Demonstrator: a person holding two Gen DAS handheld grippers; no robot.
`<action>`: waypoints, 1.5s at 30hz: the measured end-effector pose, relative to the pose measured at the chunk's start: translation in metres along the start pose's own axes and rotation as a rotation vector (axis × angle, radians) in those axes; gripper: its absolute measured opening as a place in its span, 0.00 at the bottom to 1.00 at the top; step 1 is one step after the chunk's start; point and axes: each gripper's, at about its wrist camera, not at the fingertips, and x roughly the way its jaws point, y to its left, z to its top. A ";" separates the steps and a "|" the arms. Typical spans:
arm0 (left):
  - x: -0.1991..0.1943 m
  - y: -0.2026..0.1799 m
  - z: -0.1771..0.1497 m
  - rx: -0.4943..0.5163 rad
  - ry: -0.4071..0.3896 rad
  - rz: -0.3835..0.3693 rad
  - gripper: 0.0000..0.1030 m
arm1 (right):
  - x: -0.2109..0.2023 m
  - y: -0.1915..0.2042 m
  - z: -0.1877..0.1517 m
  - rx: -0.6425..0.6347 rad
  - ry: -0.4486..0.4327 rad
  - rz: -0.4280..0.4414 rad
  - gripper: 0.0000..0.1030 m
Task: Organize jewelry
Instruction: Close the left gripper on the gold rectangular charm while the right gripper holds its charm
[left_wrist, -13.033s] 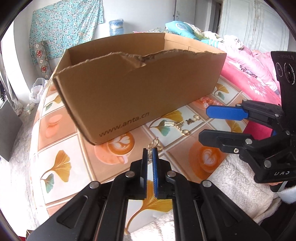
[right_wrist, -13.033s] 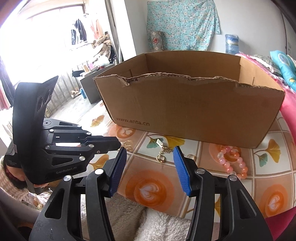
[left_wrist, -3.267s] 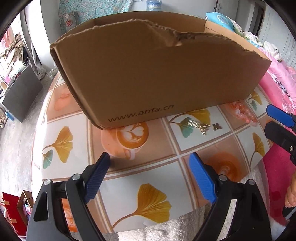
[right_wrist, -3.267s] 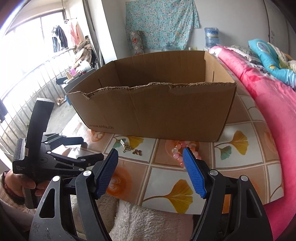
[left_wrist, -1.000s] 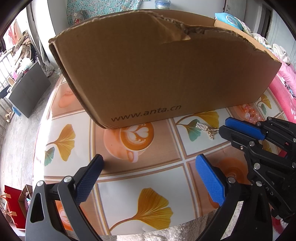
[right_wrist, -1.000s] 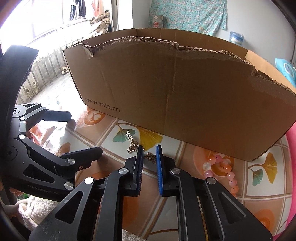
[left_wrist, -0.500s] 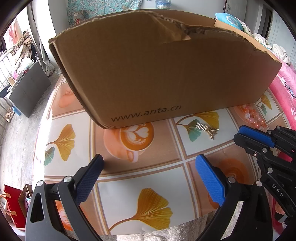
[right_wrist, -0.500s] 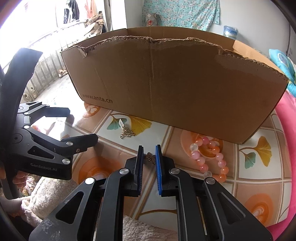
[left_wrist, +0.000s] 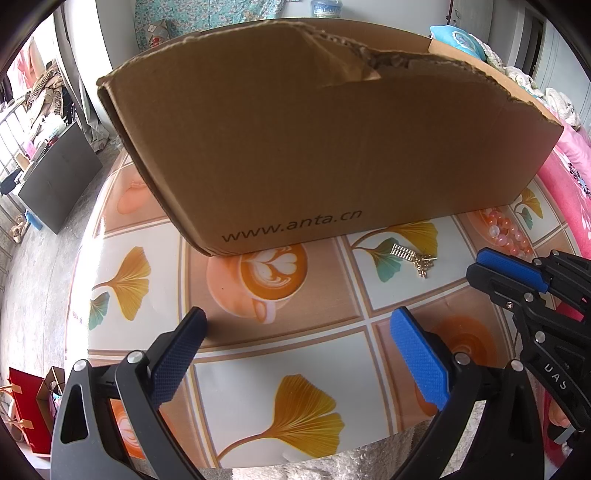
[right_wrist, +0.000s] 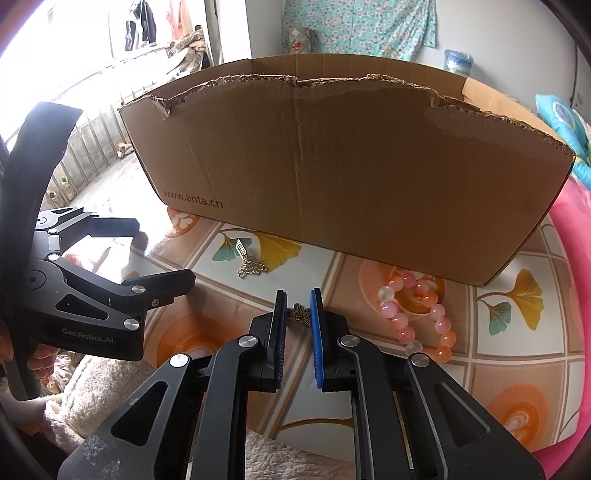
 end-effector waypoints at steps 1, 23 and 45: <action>0.000 0.000 0.000 0.000 0.000 0.000 0.95 | 0.000 0.000 0.000 0.000 0.000 0.001 0.10; 0.000 -0.001 0.000 0.000 -0.001 0.000 0.95 | -0.012 -0.007 0.005 0.011 -0.019 0.010 0.10; -0.019 0.012 -0.004 0.070 -0.166 -0.054 0.94 | -0.019 -0.024 0.002 0.065 -0.045 0.046 0.10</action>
